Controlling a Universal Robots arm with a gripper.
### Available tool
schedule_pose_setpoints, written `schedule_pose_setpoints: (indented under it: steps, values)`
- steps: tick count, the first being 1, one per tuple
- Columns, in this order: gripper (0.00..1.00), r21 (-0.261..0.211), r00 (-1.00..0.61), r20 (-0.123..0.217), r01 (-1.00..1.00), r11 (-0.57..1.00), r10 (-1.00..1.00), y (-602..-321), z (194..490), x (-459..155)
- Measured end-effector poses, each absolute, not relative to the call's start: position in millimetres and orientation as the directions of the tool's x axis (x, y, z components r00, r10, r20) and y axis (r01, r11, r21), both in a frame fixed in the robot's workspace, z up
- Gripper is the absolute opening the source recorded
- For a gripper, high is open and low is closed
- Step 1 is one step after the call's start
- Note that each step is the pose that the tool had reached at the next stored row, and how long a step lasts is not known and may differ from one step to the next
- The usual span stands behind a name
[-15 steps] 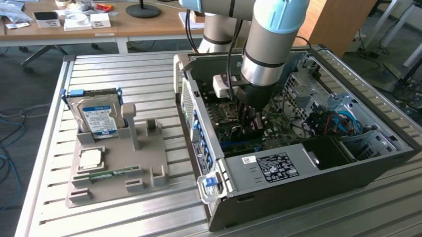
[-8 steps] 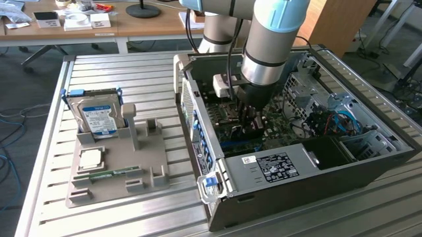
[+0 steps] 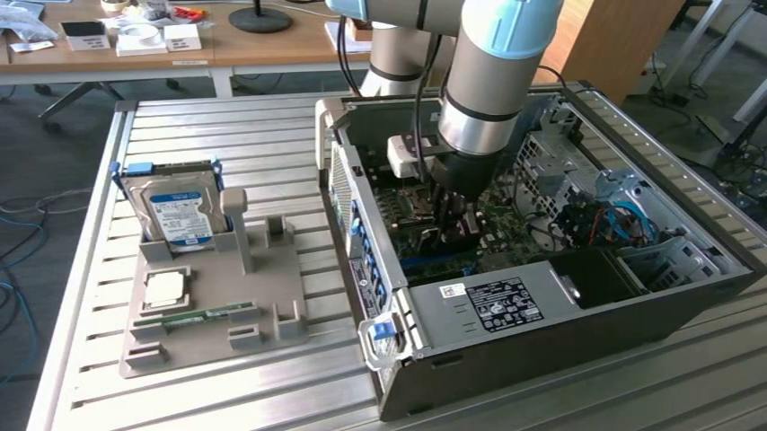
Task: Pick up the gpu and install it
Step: 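Insert the gpu into the slot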
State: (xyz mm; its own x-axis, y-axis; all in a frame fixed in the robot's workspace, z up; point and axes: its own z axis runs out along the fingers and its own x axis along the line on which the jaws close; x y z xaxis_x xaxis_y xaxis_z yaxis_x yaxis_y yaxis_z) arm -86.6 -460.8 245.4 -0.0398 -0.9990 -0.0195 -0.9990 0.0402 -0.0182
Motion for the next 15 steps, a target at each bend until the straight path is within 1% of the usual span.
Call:
schedule_pose_setpoints:
  steps: [15]
  values:
    - [0.27, -0.018, -0.040, -0.020, -0.999, 0.040, -0.999, -460.5, 241.8, -86.6]
